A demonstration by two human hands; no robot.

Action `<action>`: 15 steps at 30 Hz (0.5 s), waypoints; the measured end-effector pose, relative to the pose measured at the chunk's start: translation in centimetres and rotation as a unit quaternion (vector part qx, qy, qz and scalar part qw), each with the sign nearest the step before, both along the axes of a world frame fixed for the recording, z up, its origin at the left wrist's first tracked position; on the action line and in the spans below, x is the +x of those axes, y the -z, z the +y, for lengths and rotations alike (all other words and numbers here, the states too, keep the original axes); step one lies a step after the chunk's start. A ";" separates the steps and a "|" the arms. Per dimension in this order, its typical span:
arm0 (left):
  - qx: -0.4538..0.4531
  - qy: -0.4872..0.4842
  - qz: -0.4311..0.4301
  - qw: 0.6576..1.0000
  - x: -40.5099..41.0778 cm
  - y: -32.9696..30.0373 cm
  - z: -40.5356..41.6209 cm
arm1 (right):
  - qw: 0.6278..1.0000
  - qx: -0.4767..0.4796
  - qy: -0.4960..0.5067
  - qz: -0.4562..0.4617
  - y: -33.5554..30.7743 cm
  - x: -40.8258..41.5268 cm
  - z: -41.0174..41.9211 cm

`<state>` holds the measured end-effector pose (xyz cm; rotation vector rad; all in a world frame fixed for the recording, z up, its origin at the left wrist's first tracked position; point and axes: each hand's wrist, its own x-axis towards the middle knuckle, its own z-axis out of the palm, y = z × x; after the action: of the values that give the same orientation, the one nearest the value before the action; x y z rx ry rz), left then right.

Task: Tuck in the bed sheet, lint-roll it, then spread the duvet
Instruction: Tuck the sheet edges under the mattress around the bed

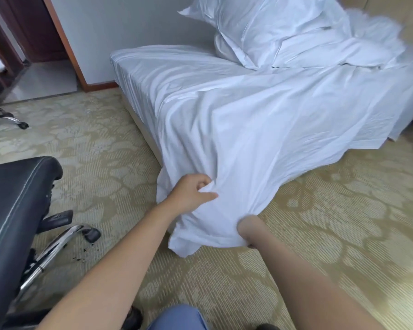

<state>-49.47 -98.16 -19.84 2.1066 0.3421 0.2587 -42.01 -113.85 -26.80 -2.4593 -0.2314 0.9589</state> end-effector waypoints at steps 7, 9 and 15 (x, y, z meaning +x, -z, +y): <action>0.031 0.221 0.173 0.959 1.1 -0.9 -4.6 | 0.996 -0.015 -0.085 0.006 -1.4 0.3 -2.1; 0.036 0.231 0.184 0.955 1.5 -1.1 -4.9 | 0.997 0.059 0.000 0.043 -1.4 -0.1 -2.2; 0.034 0.255 0.206 0.944 1.3 -1.1 -4.6 | 0.990 0.113 0.067 0.049 -0.5 0.9 -1.2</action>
<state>-48.19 -102.76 -18.75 2.2271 0.0173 -0.4868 -41.11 -115.03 -26.26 -2.1856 -0.1330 0.9381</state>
